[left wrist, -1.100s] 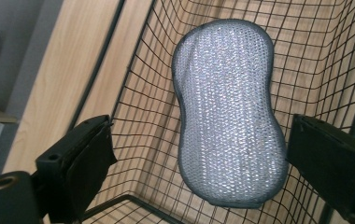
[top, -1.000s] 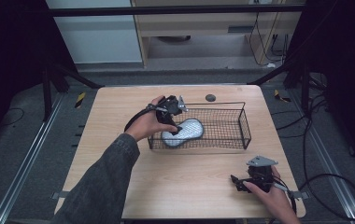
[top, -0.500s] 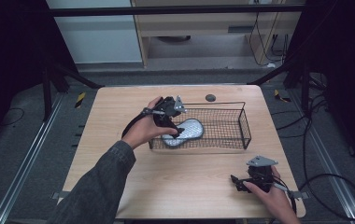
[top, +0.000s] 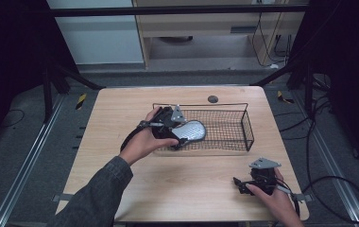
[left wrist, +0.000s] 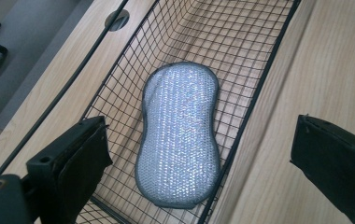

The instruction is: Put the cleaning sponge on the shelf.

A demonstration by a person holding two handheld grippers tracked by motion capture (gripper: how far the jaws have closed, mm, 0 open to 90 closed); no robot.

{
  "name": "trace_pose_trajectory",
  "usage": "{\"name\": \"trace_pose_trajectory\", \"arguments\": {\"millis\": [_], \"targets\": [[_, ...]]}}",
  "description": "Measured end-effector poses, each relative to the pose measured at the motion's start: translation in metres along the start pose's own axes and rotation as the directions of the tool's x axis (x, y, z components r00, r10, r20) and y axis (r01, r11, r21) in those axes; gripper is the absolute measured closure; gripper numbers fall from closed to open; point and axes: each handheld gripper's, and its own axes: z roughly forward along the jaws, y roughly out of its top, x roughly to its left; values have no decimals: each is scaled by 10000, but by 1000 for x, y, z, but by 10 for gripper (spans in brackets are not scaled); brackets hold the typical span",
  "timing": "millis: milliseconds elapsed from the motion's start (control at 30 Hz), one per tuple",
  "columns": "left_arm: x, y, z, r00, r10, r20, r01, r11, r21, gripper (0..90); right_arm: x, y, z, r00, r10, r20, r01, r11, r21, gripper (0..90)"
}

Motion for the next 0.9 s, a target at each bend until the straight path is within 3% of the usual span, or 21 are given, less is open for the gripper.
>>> {"name": "trace_pose_trajectory", "arguments": {"millis": [500,667,900], "targets": [[-26,-22,-21,9994,-223,-272,216,9995,-245,29,1,0,0,10000,49,31,-49,10000,2,3],[-33,-37,-29,9986,-520,12,520,9984,-239,28,1,0,0,10000,58,35,-58,10000,4,3],[-40,-60,-40,9966,-815,-154,813,9966,-168,28,1,-1,-1,10000,78,58,-78,10000,3,3]]}}
